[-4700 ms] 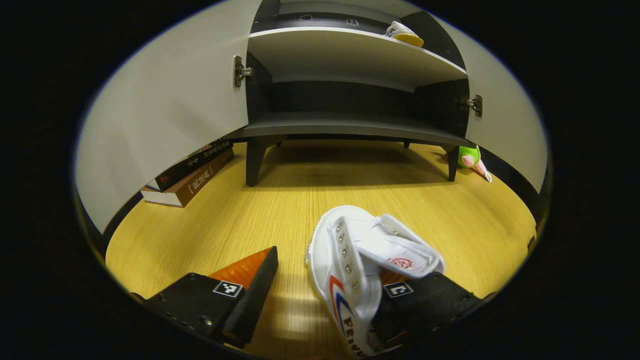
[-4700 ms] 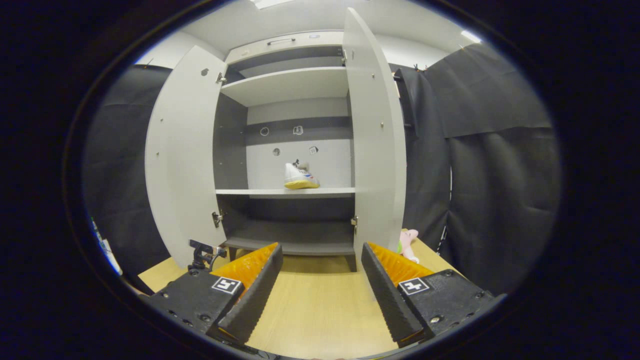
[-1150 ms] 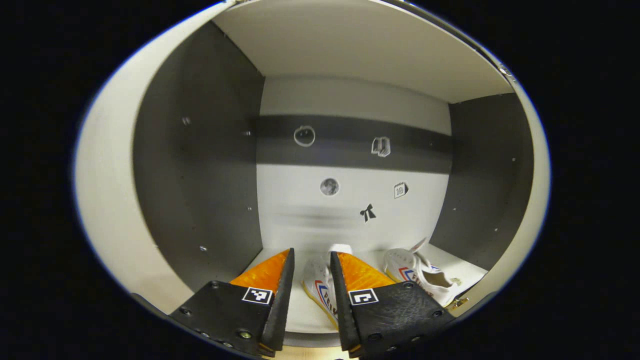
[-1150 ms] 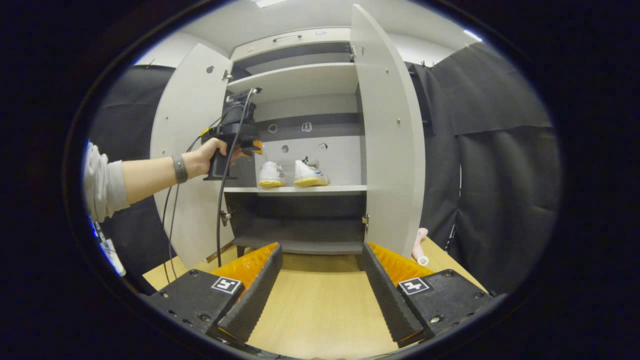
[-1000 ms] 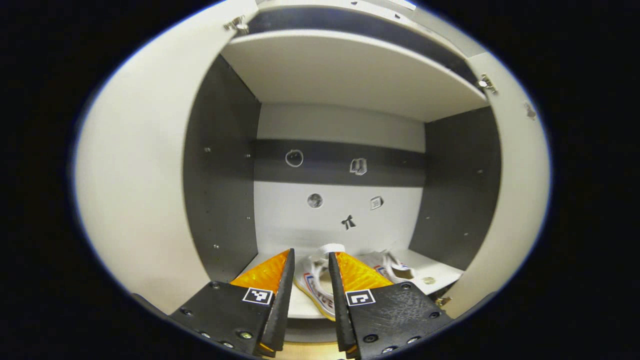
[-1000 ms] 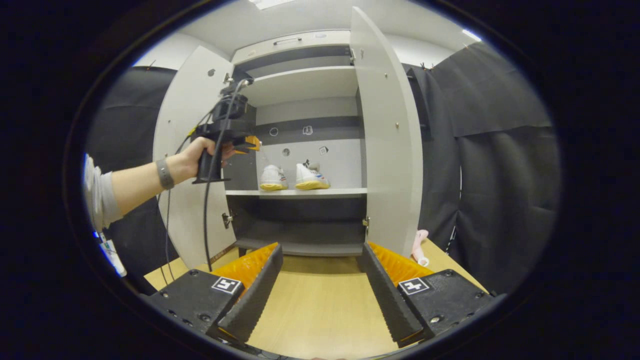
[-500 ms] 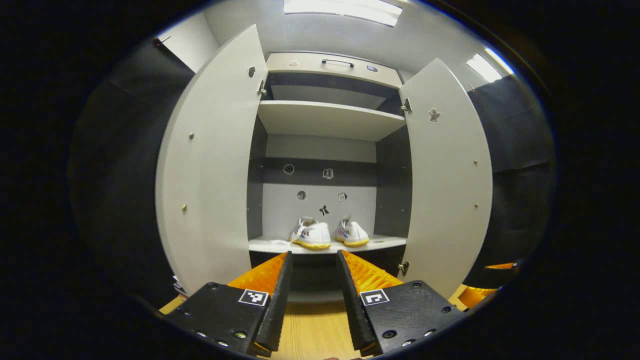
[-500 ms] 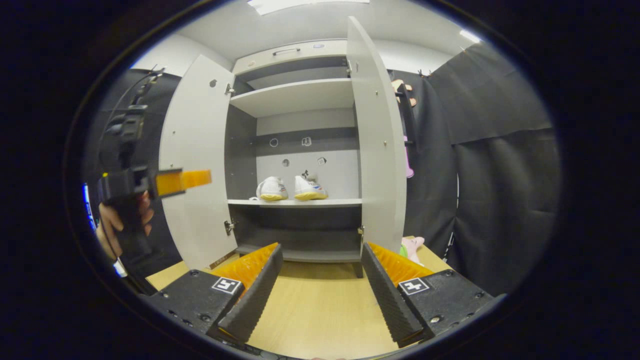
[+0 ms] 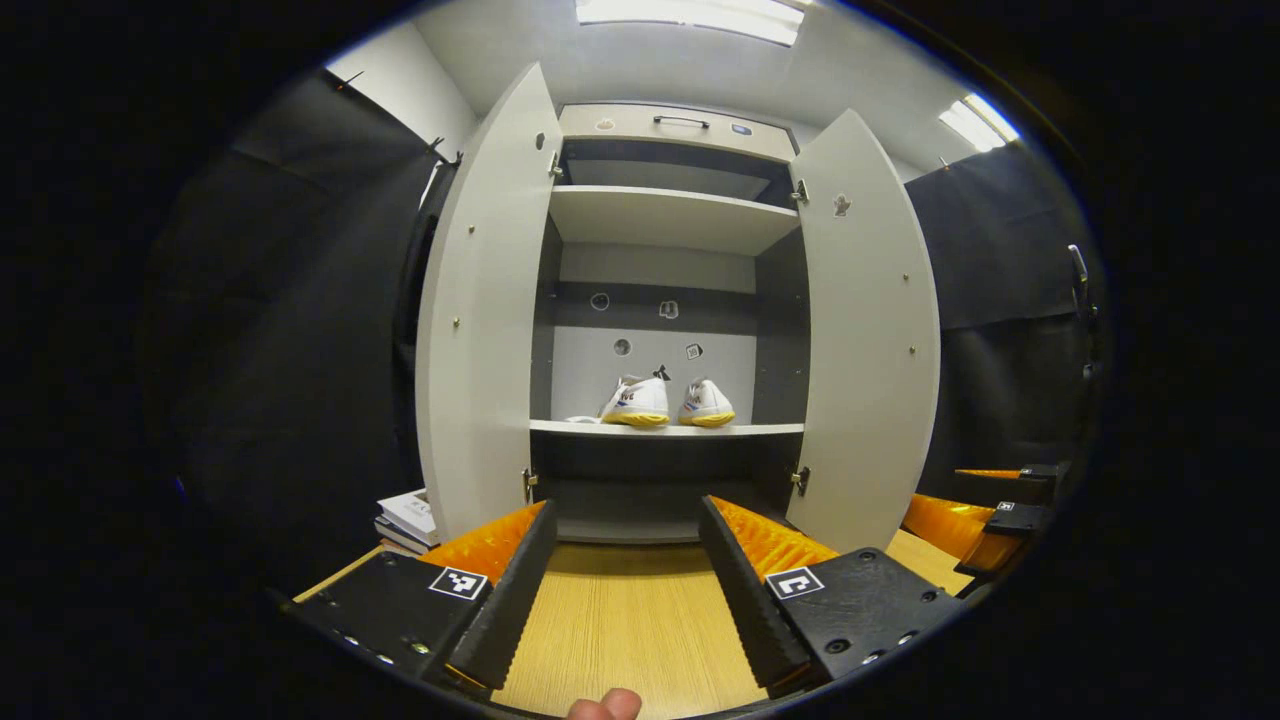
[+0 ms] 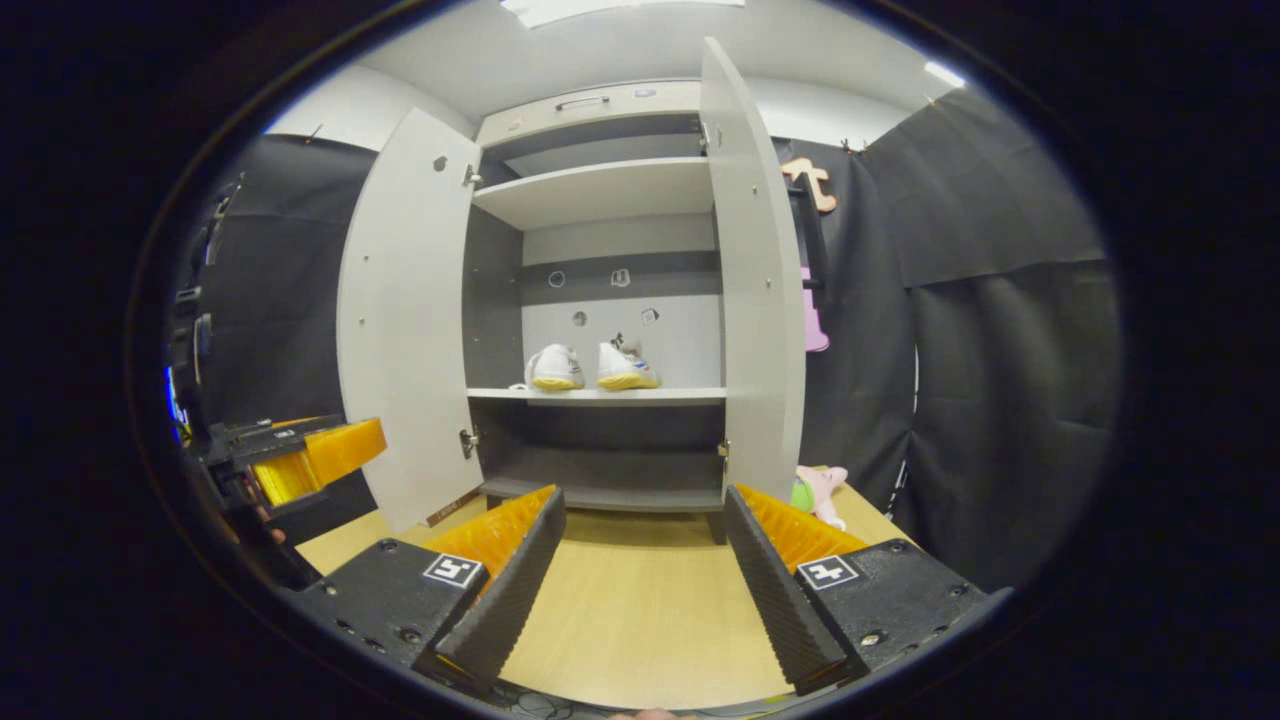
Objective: Grab one shoe with the right hand and put it into the shoe cabinet, grab the other shoe with the left hand and put it into the shoe cabinet; then close the right door with the right hand and the left door with the left hand.
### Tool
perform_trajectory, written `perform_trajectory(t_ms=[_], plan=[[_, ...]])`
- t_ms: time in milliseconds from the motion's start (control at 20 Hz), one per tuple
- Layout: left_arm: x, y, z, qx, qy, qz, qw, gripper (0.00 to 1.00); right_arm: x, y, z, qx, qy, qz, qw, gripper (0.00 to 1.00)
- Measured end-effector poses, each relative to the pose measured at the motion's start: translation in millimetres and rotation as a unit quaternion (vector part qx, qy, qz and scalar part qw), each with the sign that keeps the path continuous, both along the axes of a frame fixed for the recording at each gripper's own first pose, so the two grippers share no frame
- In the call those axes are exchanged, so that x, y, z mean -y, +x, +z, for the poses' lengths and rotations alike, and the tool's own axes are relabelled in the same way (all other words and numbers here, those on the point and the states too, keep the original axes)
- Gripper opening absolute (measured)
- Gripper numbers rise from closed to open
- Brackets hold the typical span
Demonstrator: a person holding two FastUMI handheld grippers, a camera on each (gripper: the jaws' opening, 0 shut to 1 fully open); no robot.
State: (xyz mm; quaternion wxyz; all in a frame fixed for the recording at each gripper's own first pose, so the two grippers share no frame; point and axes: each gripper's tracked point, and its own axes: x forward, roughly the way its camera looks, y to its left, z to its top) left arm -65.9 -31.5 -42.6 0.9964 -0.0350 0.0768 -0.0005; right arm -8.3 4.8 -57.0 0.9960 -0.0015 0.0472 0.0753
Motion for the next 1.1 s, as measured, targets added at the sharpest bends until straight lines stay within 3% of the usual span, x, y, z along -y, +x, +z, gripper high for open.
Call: perform_trajectory(t_ms=[300, 600, 800, 1100], plan=[[-7.2, -15.6, -11.1, -0.014, 0.001, 0.013, 1.000, 0.91, 60.4, 3.5, 25.2, 0.029, -0.006, -0.071, 0.997, 1.00], [-4.3, -24.1, -5.0, 0.003, 0.030, -0.001, 1.000, 0.93, 142.5, 34.9, 61.3, 0.051, 0.011, -0.145, 0.988, 1.00], [-4.9, -27.3, -10.3, -0.005, 0.038, -0.001, 0.999, 0.92, 190.7, 63.3, 106.3, 0.085, -0.010, -0.188, 0.978, 1.00], [-12.5, -31.9, -14.1, -0.015, 0.039, 0.006, 0.999, 0.92, 222.9, 117.2, 164.4, 0.111, -0.024, -0.205, 0.972, 1.00]])
